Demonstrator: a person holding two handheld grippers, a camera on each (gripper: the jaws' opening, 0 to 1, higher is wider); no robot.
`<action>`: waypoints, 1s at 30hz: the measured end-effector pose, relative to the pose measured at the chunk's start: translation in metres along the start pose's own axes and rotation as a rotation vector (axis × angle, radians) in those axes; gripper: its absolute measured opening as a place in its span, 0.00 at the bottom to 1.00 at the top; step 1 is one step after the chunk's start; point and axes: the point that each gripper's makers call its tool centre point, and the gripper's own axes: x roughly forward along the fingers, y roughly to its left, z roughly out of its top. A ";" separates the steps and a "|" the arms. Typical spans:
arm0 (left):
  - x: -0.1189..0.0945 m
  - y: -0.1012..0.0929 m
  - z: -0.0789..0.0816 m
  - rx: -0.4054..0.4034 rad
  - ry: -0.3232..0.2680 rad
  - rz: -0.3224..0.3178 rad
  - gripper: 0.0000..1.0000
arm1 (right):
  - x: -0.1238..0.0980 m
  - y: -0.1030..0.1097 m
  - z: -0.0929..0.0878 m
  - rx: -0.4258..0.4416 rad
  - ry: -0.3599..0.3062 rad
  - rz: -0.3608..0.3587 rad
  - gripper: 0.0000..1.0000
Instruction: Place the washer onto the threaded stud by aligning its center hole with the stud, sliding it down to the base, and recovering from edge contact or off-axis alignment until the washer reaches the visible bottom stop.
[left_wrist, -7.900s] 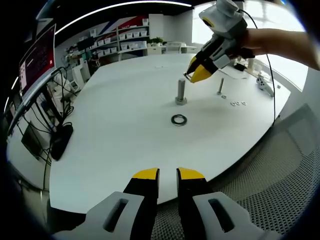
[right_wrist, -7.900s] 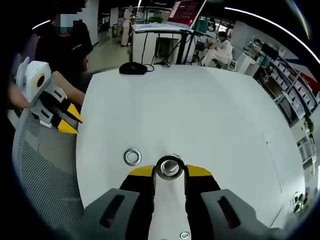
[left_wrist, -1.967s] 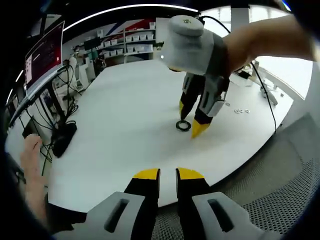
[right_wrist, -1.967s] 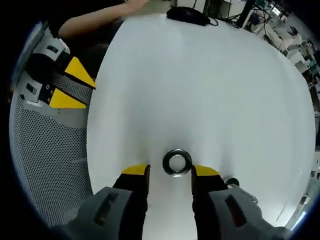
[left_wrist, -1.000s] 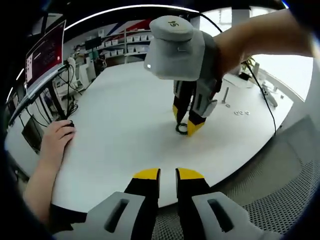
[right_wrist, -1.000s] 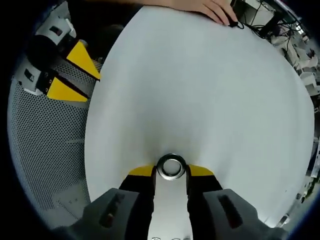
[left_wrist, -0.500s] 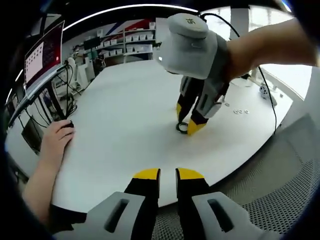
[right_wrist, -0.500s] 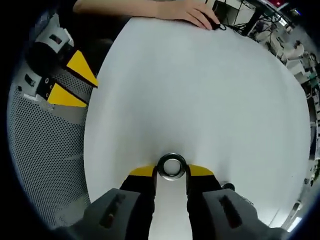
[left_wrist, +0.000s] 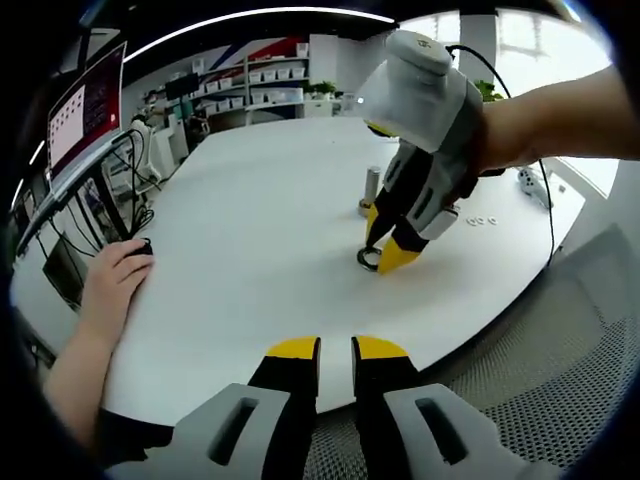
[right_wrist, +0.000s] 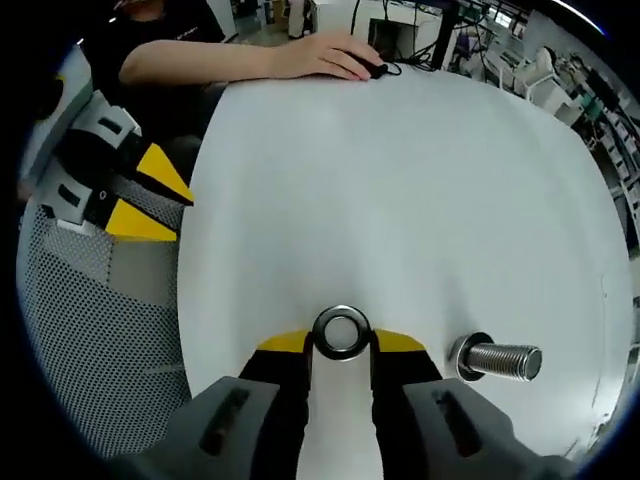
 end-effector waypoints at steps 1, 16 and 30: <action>0.000 0.000 0.000 0.000 0.000 0.000 0.10 | -0.001 0.000 0.001 0.003 -0.007 0.000 0.23; -0.001 0.000 0.000 -0.002 -0.002 0.003 0.10 | -0.035 -0.006 0.003 0.034 -0.058 0.016 0.23; -0.001 0.000 0.001 -0.005 -0.004 0.004 0.10 | -0.067 -0.045 0.004 0.087 -0.100 -0.044 0.23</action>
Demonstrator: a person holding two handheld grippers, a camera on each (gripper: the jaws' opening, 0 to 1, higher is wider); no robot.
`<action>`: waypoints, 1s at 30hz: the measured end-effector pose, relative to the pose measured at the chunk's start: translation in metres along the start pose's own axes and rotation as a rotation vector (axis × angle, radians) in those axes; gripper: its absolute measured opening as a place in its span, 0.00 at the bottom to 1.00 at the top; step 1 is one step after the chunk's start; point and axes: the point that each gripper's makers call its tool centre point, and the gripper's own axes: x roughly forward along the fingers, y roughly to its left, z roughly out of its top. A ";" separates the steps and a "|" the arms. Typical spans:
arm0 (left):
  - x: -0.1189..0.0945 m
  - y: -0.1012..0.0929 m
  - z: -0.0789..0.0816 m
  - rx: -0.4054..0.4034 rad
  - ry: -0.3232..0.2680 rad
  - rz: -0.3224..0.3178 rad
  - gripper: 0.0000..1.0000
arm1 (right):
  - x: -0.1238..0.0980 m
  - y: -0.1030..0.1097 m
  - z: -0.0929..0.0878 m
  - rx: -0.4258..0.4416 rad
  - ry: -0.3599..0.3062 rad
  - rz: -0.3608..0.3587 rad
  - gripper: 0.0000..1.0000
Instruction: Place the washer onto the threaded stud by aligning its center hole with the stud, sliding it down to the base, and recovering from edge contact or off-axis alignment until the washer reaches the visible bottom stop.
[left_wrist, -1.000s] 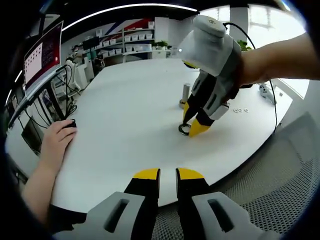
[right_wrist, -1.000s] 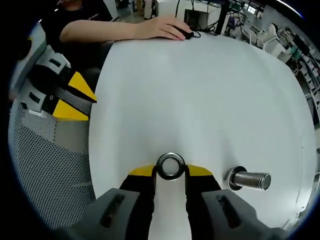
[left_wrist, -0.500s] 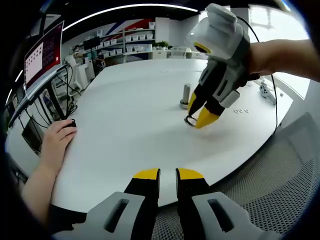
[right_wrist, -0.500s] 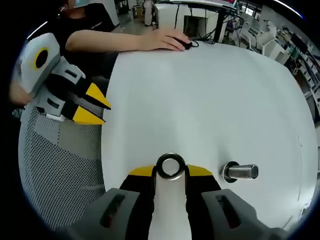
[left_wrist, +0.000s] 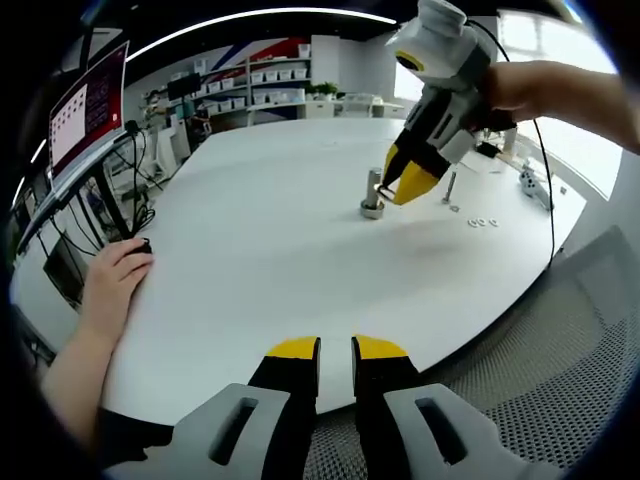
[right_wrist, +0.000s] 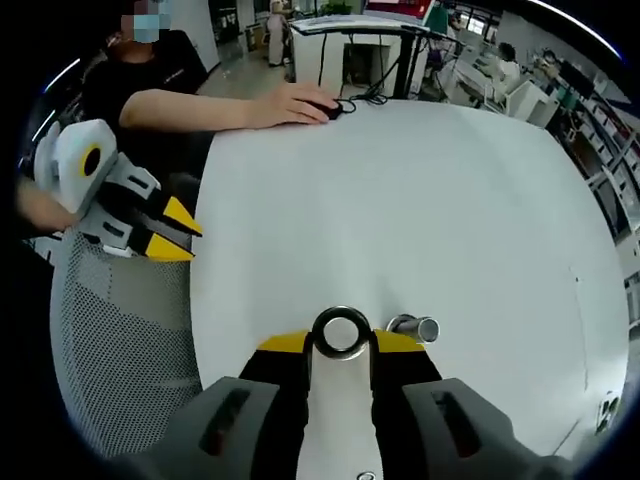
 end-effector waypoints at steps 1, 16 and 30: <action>0.000 0.000 0.000 -0.001 0.000 0.000 0.10 | -0.001 -0.002 0.000 -0.002 0.002 -0.004 0.23; 0.000 0.001 0.000 -0.003 -0.002 0.003 0.10 | -0.011 -0.027 0.003 -0.052 0.036 -0.049 0.23; 0.001 0.001 0.000 -0.002 -0.001 0.004 0.10 | 0.000 -0.045 -0.004 -0.104 0.110 -0.075 0.23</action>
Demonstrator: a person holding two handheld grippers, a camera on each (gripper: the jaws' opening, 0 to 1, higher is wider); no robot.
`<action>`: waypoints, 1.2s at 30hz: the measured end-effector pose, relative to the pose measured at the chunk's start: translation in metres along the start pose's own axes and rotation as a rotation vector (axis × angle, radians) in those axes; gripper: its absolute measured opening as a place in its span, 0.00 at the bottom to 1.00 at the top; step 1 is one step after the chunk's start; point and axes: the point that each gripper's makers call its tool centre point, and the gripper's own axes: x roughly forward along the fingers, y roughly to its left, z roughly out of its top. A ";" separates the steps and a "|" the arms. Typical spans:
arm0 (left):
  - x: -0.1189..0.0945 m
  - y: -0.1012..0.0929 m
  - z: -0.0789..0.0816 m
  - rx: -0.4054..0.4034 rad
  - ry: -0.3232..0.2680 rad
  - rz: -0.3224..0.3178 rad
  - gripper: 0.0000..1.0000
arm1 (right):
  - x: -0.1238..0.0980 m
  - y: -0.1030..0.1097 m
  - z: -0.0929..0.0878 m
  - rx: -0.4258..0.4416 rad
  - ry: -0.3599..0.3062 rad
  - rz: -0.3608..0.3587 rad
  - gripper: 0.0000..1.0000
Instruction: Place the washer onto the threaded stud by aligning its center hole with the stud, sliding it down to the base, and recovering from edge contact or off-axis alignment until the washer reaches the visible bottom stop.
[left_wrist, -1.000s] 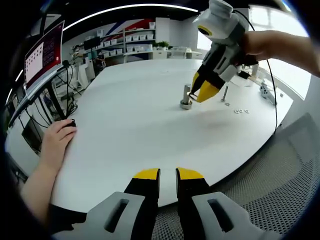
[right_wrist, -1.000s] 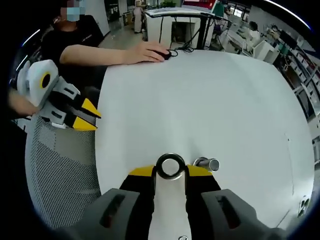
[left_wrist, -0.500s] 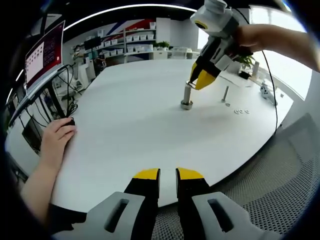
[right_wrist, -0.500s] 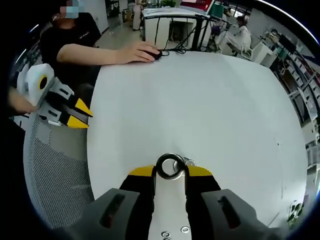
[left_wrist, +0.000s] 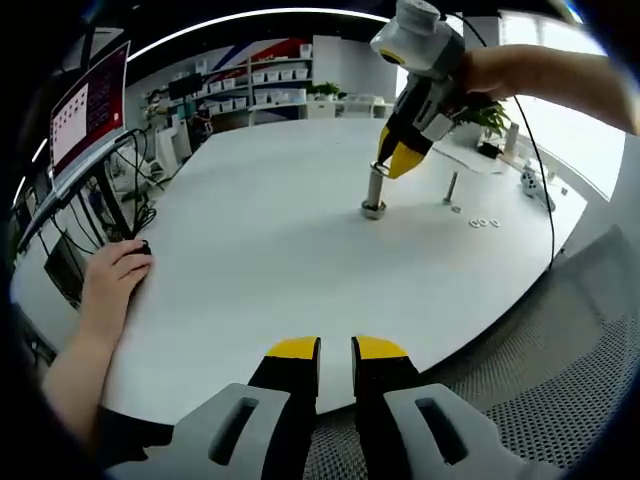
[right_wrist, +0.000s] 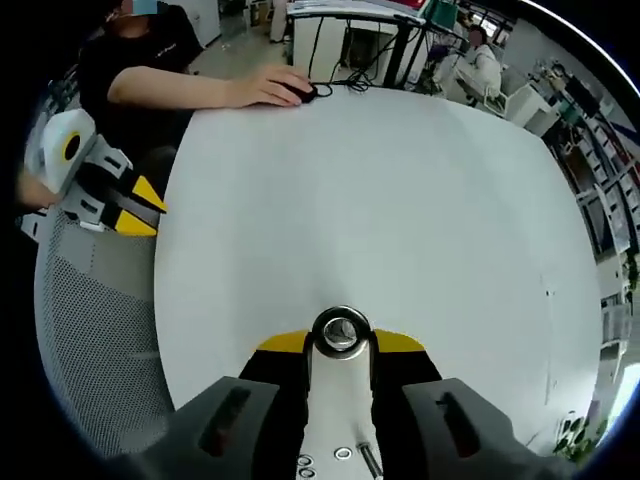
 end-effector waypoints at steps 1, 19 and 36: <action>0.000 0.000 0.000 0.001 0.000 0.000 0.10 | 0.001 0.000 0.000 -0.001 0.004 0.003 0.23; 0.002 0.001 -0.001 -0.002 -0.001 0.002 0.10 | 0.025 -0.001 -0.005 -0.039 0.071 0.036 0.23; 0.002 0.001 -0.001 -0.003 -0.002 0.001 0.10 | 0.052 0.001 -0.017 -0.007 0.101 0.060 0.24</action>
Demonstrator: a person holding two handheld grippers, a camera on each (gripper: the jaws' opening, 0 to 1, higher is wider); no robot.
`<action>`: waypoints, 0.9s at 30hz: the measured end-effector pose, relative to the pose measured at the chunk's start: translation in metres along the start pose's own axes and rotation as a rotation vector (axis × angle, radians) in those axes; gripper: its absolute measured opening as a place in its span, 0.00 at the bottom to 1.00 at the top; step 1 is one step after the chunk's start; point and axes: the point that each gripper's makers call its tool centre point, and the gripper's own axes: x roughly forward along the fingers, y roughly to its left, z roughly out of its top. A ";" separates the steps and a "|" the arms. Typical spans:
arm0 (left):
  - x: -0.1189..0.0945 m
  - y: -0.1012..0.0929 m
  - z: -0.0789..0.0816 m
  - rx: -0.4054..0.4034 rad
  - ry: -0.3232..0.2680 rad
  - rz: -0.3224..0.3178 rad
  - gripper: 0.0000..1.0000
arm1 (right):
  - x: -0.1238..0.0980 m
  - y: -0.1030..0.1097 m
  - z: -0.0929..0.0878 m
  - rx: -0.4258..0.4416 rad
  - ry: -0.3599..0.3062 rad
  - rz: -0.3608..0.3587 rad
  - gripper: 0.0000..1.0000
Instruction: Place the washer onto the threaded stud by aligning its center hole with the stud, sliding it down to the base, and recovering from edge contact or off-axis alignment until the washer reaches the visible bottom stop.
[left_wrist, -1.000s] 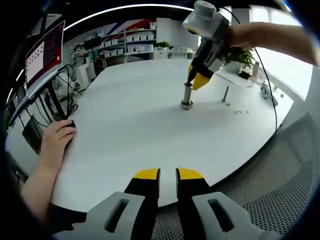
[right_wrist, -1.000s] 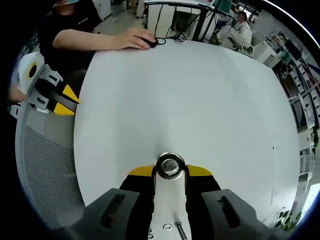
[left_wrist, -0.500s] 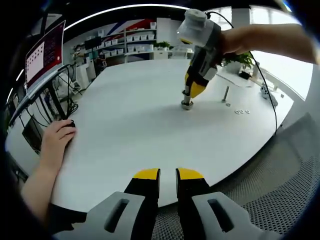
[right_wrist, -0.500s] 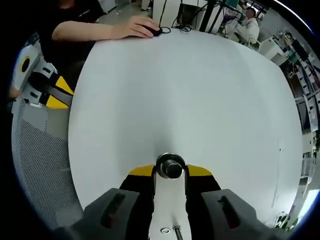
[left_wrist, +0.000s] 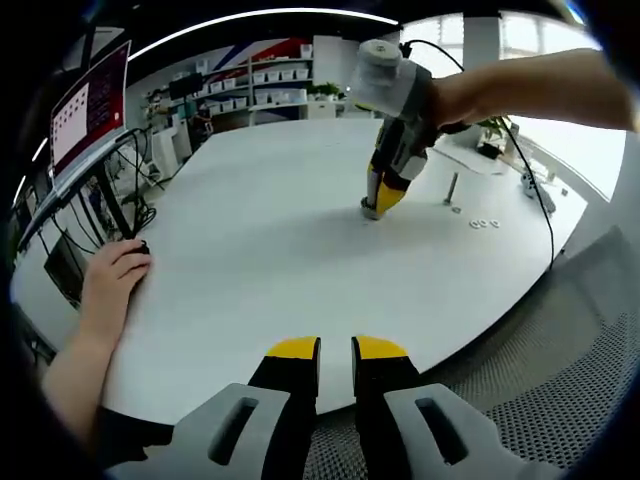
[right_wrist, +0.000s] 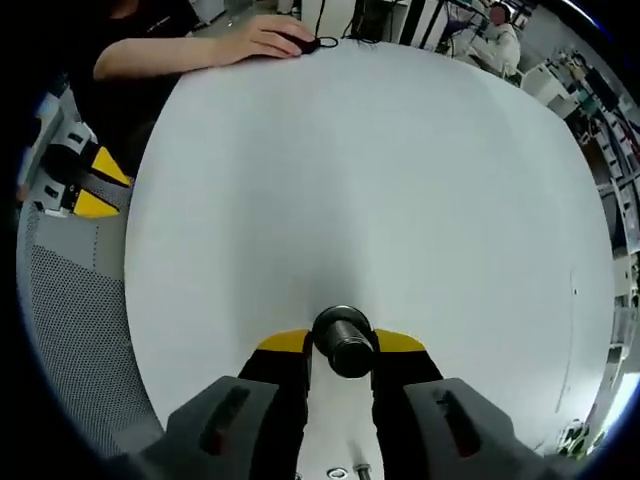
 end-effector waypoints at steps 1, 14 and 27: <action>0.000 0.000 0.000 0.000 0.000 0.000 0.10 | 0.001 0.002 0.000 -0.015 -0.004 0.012 0.25; 0.000 -0.001 0.000 0.003 0.002 -0.005 0.10 | -0.026 0.014 -0.004 0.071 -0.140 -0.082 0.46; -0.002 -0.004 0.000 0.016 0.008 -0.018 0.10 | -0.090 0.052 -0.045 0.320 -0.370 -0.140 0.57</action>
